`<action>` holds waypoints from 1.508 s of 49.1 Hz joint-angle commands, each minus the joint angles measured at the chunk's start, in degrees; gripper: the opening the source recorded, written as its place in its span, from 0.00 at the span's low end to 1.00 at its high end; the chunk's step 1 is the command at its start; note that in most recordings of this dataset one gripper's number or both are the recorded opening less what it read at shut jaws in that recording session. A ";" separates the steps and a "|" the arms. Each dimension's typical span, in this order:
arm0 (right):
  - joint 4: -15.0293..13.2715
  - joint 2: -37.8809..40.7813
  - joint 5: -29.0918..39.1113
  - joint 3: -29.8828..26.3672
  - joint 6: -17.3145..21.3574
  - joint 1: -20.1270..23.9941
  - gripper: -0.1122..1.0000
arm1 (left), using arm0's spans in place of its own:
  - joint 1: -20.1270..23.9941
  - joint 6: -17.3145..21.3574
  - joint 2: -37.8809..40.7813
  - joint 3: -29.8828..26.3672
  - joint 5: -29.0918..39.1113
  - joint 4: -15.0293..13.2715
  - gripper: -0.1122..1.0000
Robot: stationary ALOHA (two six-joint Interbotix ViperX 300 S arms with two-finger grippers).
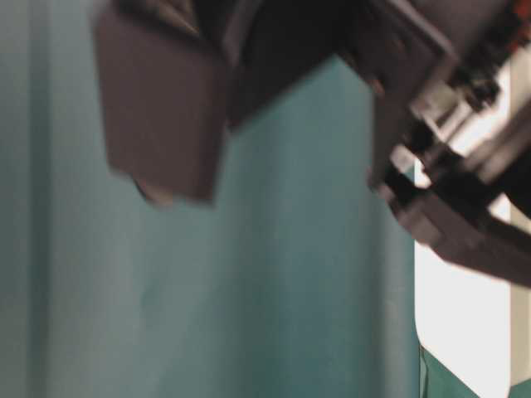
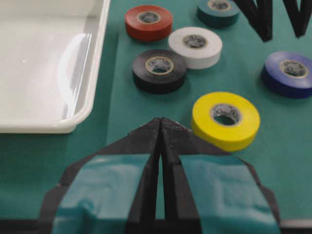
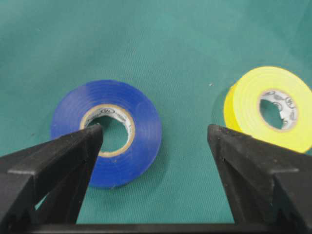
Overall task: Put the tape into the white case with the right arm.
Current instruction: 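Move the right gripper left and down over the blue tape roll, then close the right gripper on the blue tape roll's rim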
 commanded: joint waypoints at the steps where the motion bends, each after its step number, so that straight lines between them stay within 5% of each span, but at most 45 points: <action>1: -0.09 0.35 2.81 -4.04 0.09 0.09 0.82 | -0.18 -0.09 0.44 -0.53 -0.26 -0.09 0.10; 36: -0.09 8.26 25.22 -17.14 5.54 0.88 0.82 | -0.18 -0.35 0.35 0.09 0.62 -0.09 0.10; 56: -0.18 9.49 27.95 -18.63 5.36 0.79 0.81 | -0.18 -0.35 0.35 0.09 0.62 -0.09 0.10; 60: -0.53 9.49 27.95 -18.63 5.27 0.79 0.71 | -0.18 -0.35 0.35 0.09 0.62 -0.09 0.10; 69: -1.85 9.23 27.95 -18.72 5.27 0.88 0.24 | -0.18 -0.35 0.35 0.09 0.62 -0.09 0.10; 74: -2.20 8.96 27.86 -18.72 5.27 0.88 0.12 | -0.18 -0.35 0.35 0.18 0.62 -0.09 0.10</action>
